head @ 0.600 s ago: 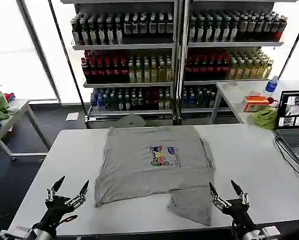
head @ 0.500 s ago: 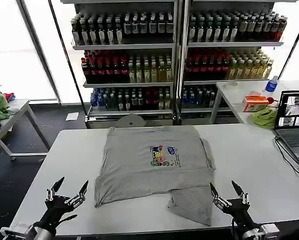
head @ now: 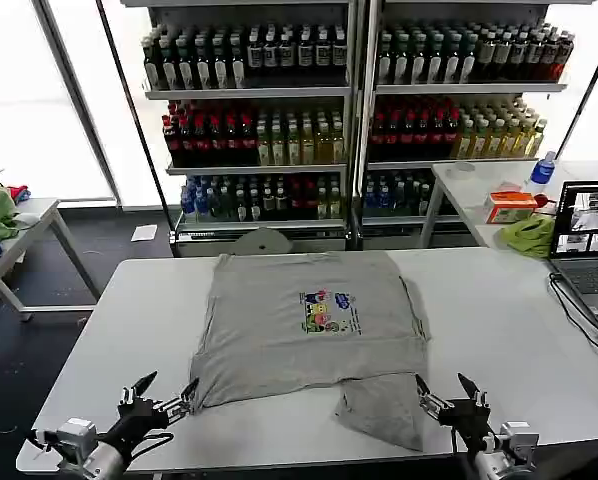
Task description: Fold and organize the clothes.
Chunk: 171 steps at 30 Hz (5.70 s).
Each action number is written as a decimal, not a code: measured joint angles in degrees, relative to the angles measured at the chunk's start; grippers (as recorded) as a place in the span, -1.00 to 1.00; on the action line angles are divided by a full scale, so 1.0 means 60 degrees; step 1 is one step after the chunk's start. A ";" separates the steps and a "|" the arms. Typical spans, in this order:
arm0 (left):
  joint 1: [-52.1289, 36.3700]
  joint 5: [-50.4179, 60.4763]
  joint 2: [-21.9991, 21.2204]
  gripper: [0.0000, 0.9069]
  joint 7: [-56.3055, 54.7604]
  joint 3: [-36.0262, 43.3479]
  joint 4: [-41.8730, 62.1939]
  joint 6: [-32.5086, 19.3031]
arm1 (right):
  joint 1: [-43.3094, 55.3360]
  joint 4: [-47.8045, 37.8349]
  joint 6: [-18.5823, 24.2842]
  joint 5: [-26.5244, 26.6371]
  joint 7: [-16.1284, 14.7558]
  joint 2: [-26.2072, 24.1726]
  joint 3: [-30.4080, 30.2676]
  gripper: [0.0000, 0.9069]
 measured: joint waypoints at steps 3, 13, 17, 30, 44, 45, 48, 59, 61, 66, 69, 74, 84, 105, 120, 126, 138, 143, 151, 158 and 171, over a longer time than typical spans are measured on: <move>-0.0096 -0.0130 0.0063 1.00 -0.0069 0.0185 0.0064 0.0117 | 0.0064 -0.0082 -0.0148 -0.0018 0.0048 0.0013 -0.0208 1.00; -0.0316 -0.0295 0.0069 1.00 -0.0236 0.0665 0.0395 0.0289 | 0.0164 -0.0215 -0.0394 -0.0103 0.0143 0.0104 -0.0657 1.00; -0.0408 -0.0278 0.0020 0.40 -0.0248 0.0789 0.0564 0.0295 | 0.0169 -0.0229 -0.0441 -0.0115 0.0153 0.0103 -0.0740 -0.73; -0.0600 -0.0232 -0.0152 -0.98 -0.0279 0.1116 0.1082 0.0155 | 0.0080 -0.0204 -0.0543 -0.0081 0.0133 0.0083 -0.0837 -1.00; -0.0612 -0.0214 -0.0277 -0.98 -0.0308 0.1299 0.1317 -0.0178 | -0.0079 -0.0238 -0.0248 0.0188 -0.0147 0.0008 -0.0768 -1.00; -0.0606 -0.0197 -0.0289 -0.98 -0.0310 0.1299 0.1315 -0.0225 | -0.0090 -0.0234 -0.0200 0.0218 -0.0169 -0.0001 -0.0763 -1.00; -0.0574 -0.0181 -0.0336 -0.98 -0.0318 0.1288 0.1300 -0.0349 | -0.0171 -0.0172 -0.0036 0.0347 -0.0283 -0.0060 -0.0706 -1.00; -0.0152 -0.0159 -0.0680 -0.98 -0.0252 0.0943 0.0805 -0.0574 | -0.0811 0.0434 0.0533 0.0651 -0.0786 -0.0313 -0.0288 -1.00; -0.0035 -0.0161 -0.0741 -0.98 -0.0242 0.0842 0.0632 -0.0575 | -0.0991 0.0558 0.0589 0.0649 -0.0829 -0.0317 -0.0229 -1.00; 0.0360 -0.0134 -0.0954 -0.98 -0.0230 0.0570 0.0191 -0.0498 | -0.1520 0.0887 0.0758 0.0610 -0.0955 -0.0326 -0.0070 -1.00; 0.0656 -0.0077 -0.1073 -0.98 -0.0221 0.0389 -0.0090 -0.0421 | -0.1855 0.1066 0.0833 0.0604 -0.1021 -0.0379 0.0013 -1.00; 0.1173 0.0043 -0.1142 -0.98 -0.0181 0.0081 -0.0556 -0.0309 | -0.2395 0.1400 0.0958 0.0602 -0.1129 -0.0467 0.0131 -1.00; 0.1947 0.0304 -0.1191 -0.98 -0.0190 -0.0489 -0.1422 0.0025 | -0.2804 0.1626 0.1352 0.0681 -0.1249 -0.0467 0.0199 -1.00; 0.0124 -0.0302 -0.0143 -0.98 -0.0507 -0.0159 -0.1038 0.0479 | -0.0328 0.0900 0.1674 0.1204 -0.0655 -0.0100 -0.0378 -1.00; -0.2246 -0.1204 0.0766 -0.98 -0.0842 0.0616 0.0415 0.0577 | 0.2108 -0.0488 0.1358 0.1210 -0.0228 0.0012 -0.0984 -1.00; -0.3248 -0.1441 0.0822 -0.98 -0.0884 0.1105 0.1193 0.0587 | 0.2982 -0.1289 0.1271 0.1067 -0.0193 0.0113 -0.1273 -1.00; -0.4704 -0.1434 0.0792 1.00 -0.0839 0.2056 0.2818 0.0609 | 0.4338 -0.2728 0.0800 0.0542 -0.0416 0.0358 -0.1799 1.00; -0.4814 -0.1317 0.0843 1.00 -0.0774 0.2103 0.3106 0.0611 | 0.4532 -0.2859 0.0547 0.0442 -0.0447 0.0340 -0.1853 1.00; -0.4497 -0.1040 0.0986 1.00 -0.0664 0.1747 0.2995 0.0611 | 0.4291 -0.2464 0.0401 0.0392 -0.0459 0.0136 -0.1605 1.00; -0.3644 -0.0666 0.0840 1.00 -0.0571 0.1270 0.2375 0.0605 | 0.3607 -0.1793 0.0442 0.0250 -0.0400 -0.0100 -0.1005 1.00; -0.2888 -0.0348 0.0390 1.00 -0.0428 0.1353 0.2261 0.0600 | 0.2792 -0.1533 0.0041 -0.0280 0.0316 0.0043 -0.0658 0.69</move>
